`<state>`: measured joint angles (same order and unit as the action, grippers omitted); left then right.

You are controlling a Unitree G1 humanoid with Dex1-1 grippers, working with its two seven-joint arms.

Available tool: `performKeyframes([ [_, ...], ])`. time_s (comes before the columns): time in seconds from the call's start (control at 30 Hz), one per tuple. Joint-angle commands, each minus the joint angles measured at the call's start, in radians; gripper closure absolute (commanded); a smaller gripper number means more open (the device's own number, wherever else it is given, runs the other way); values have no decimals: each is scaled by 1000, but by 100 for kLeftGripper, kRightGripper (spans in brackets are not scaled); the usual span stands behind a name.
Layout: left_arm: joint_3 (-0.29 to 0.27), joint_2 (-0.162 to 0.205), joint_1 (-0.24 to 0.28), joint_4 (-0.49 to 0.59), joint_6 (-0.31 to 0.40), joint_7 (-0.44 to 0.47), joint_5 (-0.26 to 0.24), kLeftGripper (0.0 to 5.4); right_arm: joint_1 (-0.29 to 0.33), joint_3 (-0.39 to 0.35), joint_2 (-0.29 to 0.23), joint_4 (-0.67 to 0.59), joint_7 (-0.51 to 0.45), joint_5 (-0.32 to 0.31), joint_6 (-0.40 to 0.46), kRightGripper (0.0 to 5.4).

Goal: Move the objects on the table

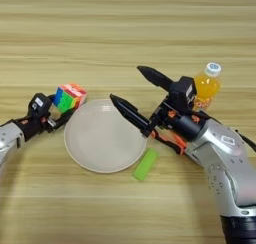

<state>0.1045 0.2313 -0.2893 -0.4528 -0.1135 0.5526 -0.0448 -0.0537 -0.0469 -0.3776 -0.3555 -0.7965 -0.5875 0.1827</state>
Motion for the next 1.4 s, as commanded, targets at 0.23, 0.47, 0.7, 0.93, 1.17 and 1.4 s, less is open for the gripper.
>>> performKeyframes([
  [0.23, 10, 2, -2, -5, 15, -2, 14, 103, -10, -4, -8, -7, -12, -13, -2, 0],
  [0.47, 7, -1, -1, 5, 9, -13, 15, 46, -10, -7, -9, -5, -17, -15, -2, 0],
  [0.7, 1, -3, -4, 27, -25, -29, 11, 2, -11, -10, -7, -2, -21, -14, -2, 0],
  [0.93, -13, -4, -6, 63, -37, -27, -7, 2, -12, -8, -6, 0, -21, -14, -2, 0],
  [1.17, -24, -10, 4, 131, -62, -14, -29, 2, -11, -7, -5, -1, -21, -15, -2, 0],
  [1.4, -49, -29, 14, 224, -101, -19, -88, 2, -11, -6, -3, -2, -19, -15, -3, 0],
])
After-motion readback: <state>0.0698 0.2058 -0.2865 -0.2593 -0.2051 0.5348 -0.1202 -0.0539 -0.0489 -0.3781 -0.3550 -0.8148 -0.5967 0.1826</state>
